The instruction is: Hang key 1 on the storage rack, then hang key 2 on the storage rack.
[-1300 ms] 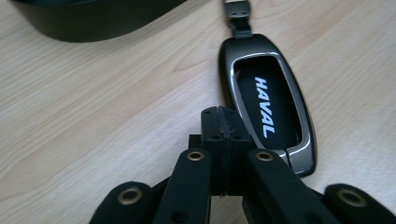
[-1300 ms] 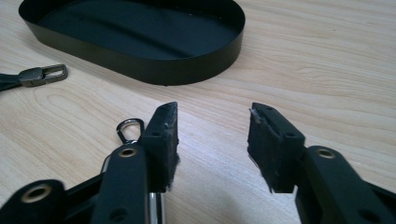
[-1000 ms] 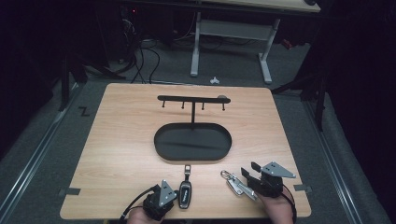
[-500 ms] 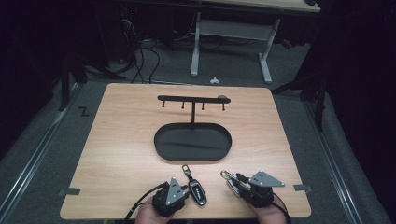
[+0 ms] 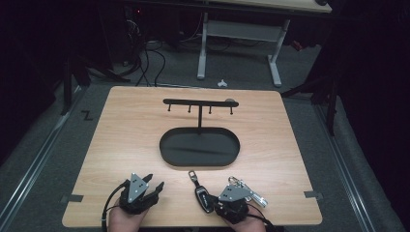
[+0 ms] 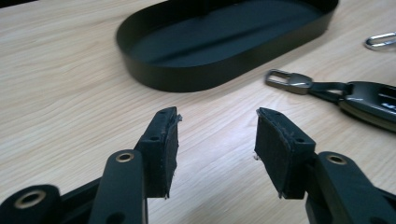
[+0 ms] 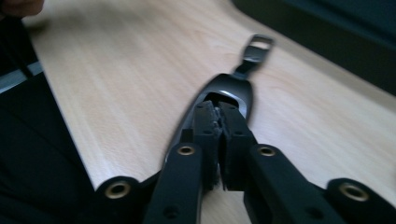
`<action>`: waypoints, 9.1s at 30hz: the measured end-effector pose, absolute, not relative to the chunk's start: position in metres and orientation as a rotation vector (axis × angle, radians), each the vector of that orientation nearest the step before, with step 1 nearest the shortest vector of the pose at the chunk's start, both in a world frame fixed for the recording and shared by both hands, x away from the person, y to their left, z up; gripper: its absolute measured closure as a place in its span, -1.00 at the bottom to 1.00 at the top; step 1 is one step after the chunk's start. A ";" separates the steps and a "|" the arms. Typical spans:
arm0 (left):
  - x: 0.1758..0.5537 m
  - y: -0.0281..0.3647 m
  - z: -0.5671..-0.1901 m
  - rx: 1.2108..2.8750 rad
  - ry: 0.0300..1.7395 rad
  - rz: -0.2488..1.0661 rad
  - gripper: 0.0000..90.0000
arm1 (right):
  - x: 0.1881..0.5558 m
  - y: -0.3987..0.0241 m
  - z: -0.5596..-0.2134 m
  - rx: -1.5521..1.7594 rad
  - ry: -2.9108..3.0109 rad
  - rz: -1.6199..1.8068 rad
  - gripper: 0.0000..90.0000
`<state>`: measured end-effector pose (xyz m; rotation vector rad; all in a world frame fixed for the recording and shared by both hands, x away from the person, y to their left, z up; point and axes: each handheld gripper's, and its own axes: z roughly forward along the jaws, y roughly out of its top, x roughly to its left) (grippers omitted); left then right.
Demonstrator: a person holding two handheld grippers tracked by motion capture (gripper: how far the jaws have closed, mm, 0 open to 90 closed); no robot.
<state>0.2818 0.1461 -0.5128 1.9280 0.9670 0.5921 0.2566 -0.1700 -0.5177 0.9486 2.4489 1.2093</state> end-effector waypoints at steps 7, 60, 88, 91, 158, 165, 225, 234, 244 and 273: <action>0.283 0.148 -0.513 1.916 0.963 0.582 0.08 | 0.257 -0.159 -0.526 0.915 2.487 1.146 0.94; 0.297 0.148 -0.499 1.918 0.890 0.534 -0.24 | 0.277 -0.264 -0.501 1.254 2.160 1.082 0.53; 0.292 0.153 -0.510 1.921 0.842 0.485 -0.32 | 0.317 -0.273 -0.472 1.343 2.391 0.580 -0.31; 0.291 0.151 -0.510 1.919 0.831 0.485 -0.32 | 0.321 -0.272 -0.470 1.366 2.425 0.511 -0.35; 0.290 0.147 -0.513 1.980 0.751 0.439 -0.33 | 0.376 -0.140 -0.490 1.067 2.976 0.028 0.48; 0.289 0.147 -0.512 1.972 0.750 0.439 -0.33 | 0.375 -0.135 -0.490 1.097 2.943 -0.023 0.77; 0.289 0.146 -0.513 1.994 0.724 0.432 -0.31 | 0.382 -0.189 -0.351 1.271 2.697 0.326 0.80; 0.289 0.145 -0.514 2.001 0.725 0.440 -0.31 | 0.390 -0.186 -0.342 1.254 2.688 0.344 0.80; 0.289 0.146 -0.514 2.007 0.724 0.434 -0.31 | 0.405 -0.172 -0.334 1.238 2.682 0.366 0.80; 0.288 0.146 -0.515 2.015 0.715 0.431 -0.31 | 0.456 -0.149 -0.322 1.265 2.616 0.431 0.80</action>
